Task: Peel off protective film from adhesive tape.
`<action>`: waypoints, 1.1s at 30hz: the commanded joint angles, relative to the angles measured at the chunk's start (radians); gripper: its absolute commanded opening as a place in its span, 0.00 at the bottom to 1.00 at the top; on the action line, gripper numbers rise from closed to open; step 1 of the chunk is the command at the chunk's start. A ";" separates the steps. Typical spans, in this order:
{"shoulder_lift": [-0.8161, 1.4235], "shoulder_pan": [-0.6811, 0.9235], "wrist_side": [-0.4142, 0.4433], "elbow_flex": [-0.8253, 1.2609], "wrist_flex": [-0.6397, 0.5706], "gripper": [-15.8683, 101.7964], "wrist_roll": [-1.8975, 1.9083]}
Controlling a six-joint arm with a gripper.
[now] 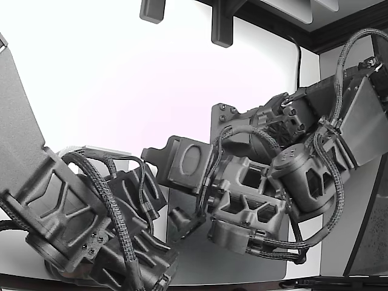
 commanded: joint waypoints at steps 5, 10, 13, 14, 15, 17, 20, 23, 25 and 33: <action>0.124 -0.048 -0.006 -0.058 0.086 0.36 0.003; 0.204 -0.092 0.006 -0.075 0.175 0.97 0.067; 0.288 -0.121 -0.011 -0.055 0.202 0.97 0.077; 0.313 -0.121 -0.011 -0.051 0.202 0.98 0.074; 0.328 -0.121 -0.011 -0.051 0.209 0.98 0.071; 0.353 -0.123 -0.017 -0.061 0.221 0.98 0.083; 0.368 -0.123 -0.015 -0.109 0.259 0.98 0.137; 0.407 -0.123 -0.003 -0.129 0.241 0.98 0.160; 0.451 -0.123 -0.006 -0.137 0.224 0.98 0.155; 0.923 -0.416 -0.359 0.066 0.040 0.98 0.270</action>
